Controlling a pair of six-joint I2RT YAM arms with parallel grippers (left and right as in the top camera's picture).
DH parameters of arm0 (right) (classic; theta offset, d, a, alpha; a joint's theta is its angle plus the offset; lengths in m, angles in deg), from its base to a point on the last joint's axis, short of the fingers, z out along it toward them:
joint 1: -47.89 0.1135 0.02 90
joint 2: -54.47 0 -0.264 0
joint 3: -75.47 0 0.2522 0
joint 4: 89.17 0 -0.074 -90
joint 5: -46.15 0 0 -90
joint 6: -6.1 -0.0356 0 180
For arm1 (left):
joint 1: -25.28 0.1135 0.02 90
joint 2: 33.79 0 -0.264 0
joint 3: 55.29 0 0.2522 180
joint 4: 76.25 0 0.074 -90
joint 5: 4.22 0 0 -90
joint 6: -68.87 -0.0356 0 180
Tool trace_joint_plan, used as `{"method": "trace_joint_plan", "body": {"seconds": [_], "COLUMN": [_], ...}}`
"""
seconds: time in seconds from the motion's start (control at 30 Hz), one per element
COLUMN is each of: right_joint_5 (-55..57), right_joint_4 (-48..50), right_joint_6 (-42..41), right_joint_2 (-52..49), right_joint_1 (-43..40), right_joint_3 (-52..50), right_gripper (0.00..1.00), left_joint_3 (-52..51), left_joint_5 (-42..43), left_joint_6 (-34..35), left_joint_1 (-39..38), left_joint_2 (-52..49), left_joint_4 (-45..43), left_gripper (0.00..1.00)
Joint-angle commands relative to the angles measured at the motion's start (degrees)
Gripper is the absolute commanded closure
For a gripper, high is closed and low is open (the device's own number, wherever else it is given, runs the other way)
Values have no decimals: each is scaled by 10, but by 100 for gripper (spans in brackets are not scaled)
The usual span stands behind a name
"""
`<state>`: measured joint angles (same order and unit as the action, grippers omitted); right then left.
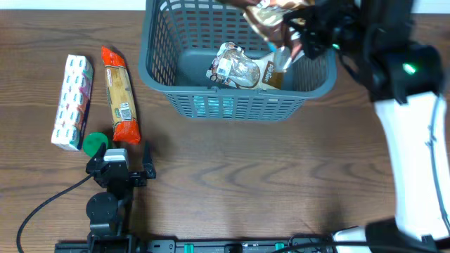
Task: Pack container
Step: 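Lift the Nescafe bag into the basket and release it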
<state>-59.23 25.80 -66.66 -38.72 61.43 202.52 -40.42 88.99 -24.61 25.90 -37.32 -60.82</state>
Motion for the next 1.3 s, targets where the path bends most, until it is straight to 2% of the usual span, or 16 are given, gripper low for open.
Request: {"method": "trace_joint_plan", "body": {"seconds": [0.0,0.17,0.47,1.13,1.17,1.2,1.23,1.27], "right_joint_5": [2,2,2,2,2,1,1,1], "right_joint_4": [9,-8,-48,-96,-96,-97,-98,-98], "right_joint_6": [9,3,-56,-69,-69,-69,-69,-69], "right_joint_2": [-37,-101,-182,-202,-202,-202,-202,-202], "right_joint_1": [10,16,17,20,20,20,20,21], "right_joint_3": [18,18,18,17,17,18,18,18], "right_gripper": [99,99,99,97,75,32,1,1], "left_joint_3": [-9,-9,-9,-9,-9,-9,-9,-9], "left_joint_5": [4,4,4,4,4,4,4,4], "left_joint_6": [-8,-8,-8,-8,-8,-8,-8,-8], "left_joint_1": [-1,-1,-1,-1,-1,-1,-1,-1], "left_joint_2": [2,2,2,2,2,2,2,2], "left_joint_4": [21,21,21,21,21,21,21,21], "left_gripper": [1,1,1,1,1,1,2,1]}}
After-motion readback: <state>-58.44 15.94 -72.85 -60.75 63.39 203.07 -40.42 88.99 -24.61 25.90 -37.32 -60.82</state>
